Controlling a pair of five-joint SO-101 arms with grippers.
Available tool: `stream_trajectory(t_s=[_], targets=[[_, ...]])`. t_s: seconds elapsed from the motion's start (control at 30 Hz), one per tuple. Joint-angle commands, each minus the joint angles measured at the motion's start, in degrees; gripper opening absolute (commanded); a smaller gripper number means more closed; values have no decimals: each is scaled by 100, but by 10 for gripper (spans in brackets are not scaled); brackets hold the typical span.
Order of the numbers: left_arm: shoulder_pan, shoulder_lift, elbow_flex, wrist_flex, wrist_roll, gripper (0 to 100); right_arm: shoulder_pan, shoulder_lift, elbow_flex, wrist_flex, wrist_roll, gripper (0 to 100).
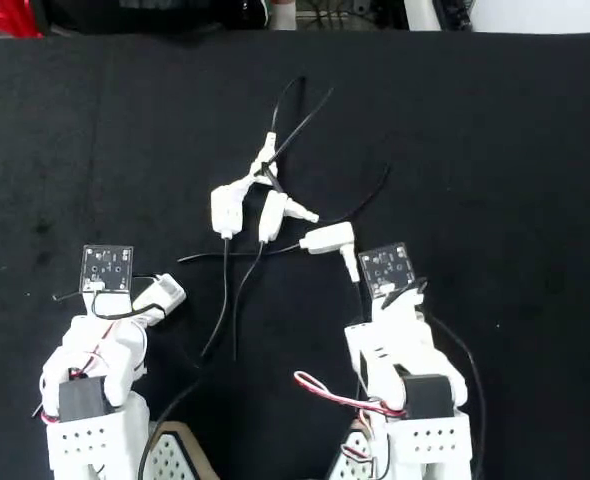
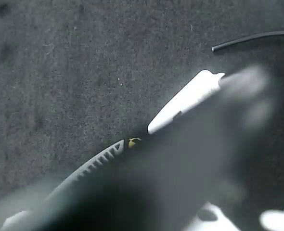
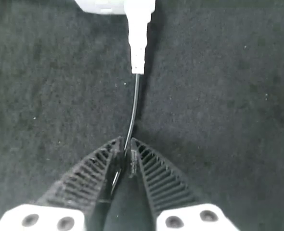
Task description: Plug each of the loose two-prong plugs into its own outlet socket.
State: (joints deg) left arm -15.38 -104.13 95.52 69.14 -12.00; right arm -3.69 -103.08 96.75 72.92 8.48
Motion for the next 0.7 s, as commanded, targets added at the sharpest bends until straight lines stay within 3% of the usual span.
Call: stream_trajectory(t_s=[0.0, 0.67], targets=[[75, -26, -31, -149, -18, 29, 62, -251, -4, 35, 26, 11], [22, -18, 127, -466, -26, 29, 62, -251, -4, 35, 26, 11]])
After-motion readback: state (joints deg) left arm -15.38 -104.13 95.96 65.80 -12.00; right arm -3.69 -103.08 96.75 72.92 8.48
